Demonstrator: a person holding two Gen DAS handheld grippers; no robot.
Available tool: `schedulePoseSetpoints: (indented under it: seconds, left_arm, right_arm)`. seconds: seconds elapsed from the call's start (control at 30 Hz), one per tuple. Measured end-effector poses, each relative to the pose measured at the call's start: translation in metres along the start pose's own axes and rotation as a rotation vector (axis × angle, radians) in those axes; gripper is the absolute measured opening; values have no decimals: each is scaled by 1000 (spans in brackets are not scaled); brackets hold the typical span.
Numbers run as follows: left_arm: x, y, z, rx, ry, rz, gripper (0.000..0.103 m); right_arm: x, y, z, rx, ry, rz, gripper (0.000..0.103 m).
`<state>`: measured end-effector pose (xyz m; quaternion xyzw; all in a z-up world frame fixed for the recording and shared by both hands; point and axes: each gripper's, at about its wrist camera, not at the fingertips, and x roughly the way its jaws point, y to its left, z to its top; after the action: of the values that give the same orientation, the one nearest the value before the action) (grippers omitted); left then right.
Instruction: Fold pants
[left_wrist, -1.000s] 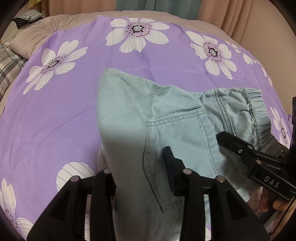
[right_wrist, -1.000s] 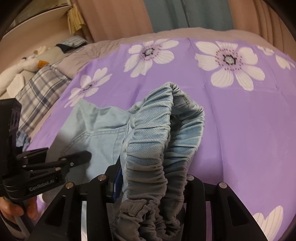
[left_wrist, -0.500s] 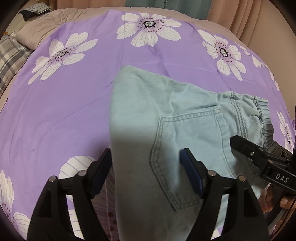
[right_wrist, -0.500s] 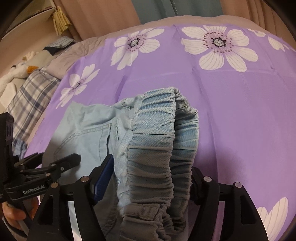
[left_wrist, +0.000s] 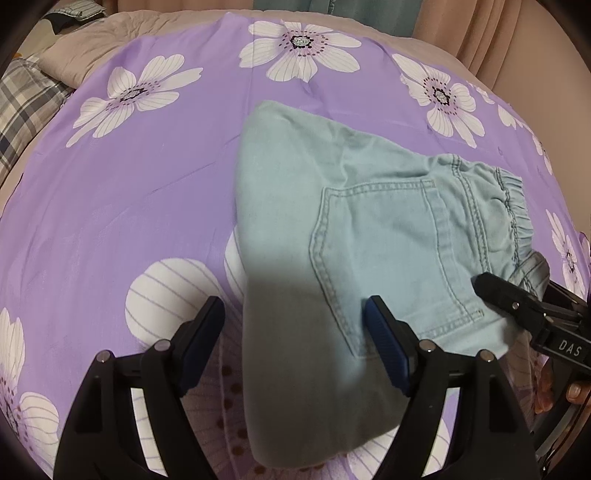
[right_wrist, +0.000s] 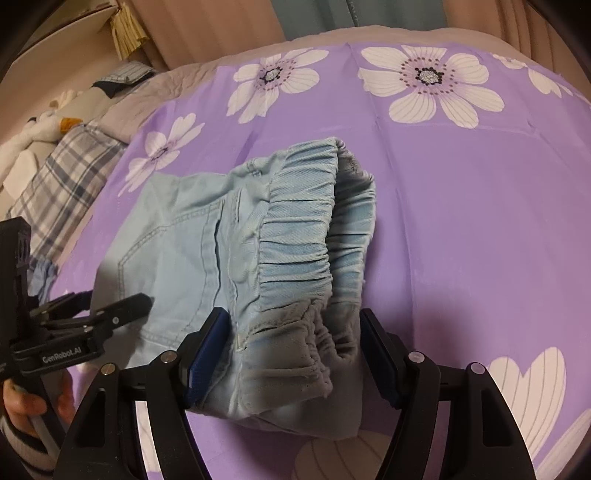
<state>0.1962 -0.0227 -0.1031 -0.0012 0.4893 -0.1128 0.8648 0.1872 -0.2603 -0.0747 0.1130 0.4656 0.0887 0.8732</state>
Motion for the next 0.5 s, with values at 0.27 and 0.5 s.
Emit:
schedulePoseSetpoints:
  seconds: [0.27,0.5]
  left_arm:
    - [-4,-1,-5,3,-1,8,79]
    - [-7,0,-9,2,1,10,79]
  right_arm:
    - [1,2,1,-1,5,-14,71]
    - [-2,4,-2,0,15,-19,71]
